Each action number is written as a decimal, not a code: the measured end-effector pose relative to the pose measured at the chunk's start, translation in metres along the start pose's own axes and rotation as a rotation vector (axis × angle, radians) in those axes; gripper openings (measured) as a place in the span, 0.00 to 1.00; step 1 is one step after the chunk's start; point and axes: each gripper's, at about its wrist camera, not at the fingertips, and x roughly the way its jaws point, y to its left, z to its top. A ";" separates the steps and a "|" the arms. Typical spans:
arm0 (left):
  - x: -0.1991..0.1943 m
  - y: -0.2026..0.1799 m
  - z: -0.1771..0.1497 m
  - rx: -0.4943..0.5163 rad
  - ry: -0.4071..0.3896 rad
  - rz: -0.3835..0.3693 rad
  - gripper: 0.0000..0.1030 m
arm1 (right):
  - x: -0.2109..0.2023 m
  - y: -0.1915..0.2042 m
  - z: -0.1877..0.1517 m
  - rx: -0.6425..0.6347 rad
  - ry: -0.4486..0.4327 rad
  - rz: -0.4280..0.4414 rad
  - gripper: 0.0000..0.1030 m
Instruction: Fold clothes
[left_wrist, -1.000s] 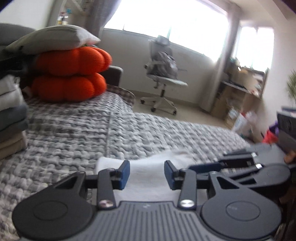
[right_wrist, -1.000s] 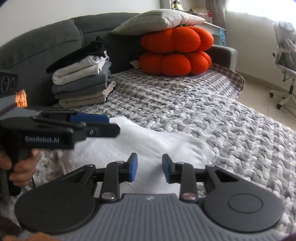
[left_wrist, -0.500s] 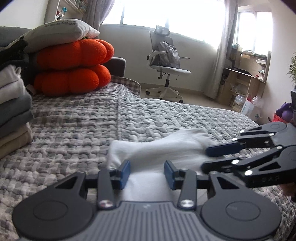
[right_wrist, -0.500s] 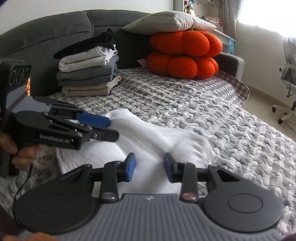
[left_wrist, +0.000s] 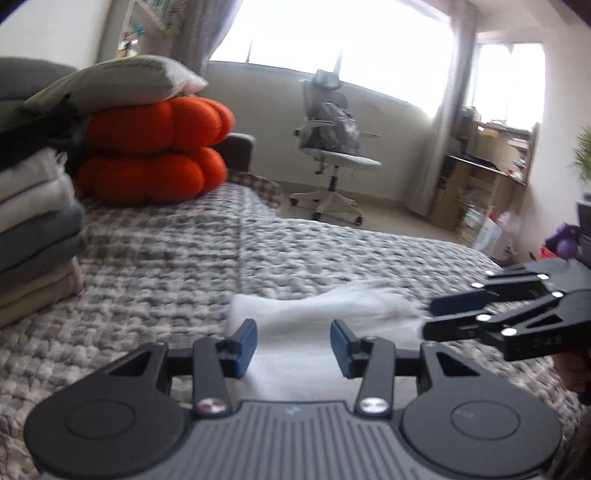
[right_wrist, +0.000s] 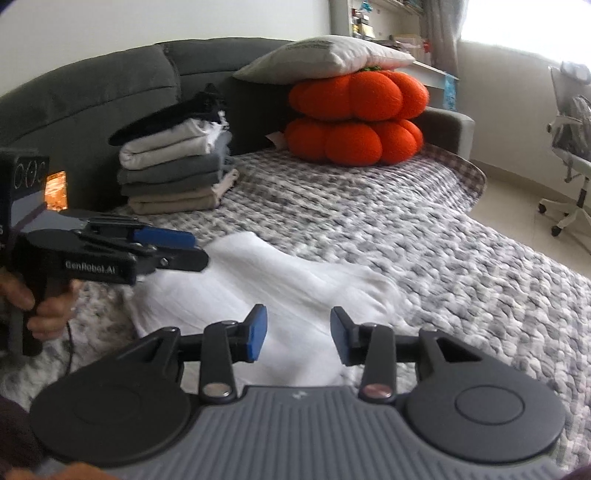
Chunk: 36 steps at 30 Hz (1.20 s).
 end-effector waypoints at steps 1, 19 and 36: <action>0.000 -0.005 0.001 0.018 0.004 -0.012 0.44 | -0.001 0.002 0.001 0.001 -0.002 0.006 0.41; -0.010 -0.008 -0.028 0.095 0.094 0.001 0.46 | -0.005 0.026 -0.018 -0.149 0.099 0.011 0.41; -0.037 0.008 -0.044 0.031 0.146 0.057 0.52 | -0.025 0.013 -0.024 -0.126 0.181 -0.031 0.41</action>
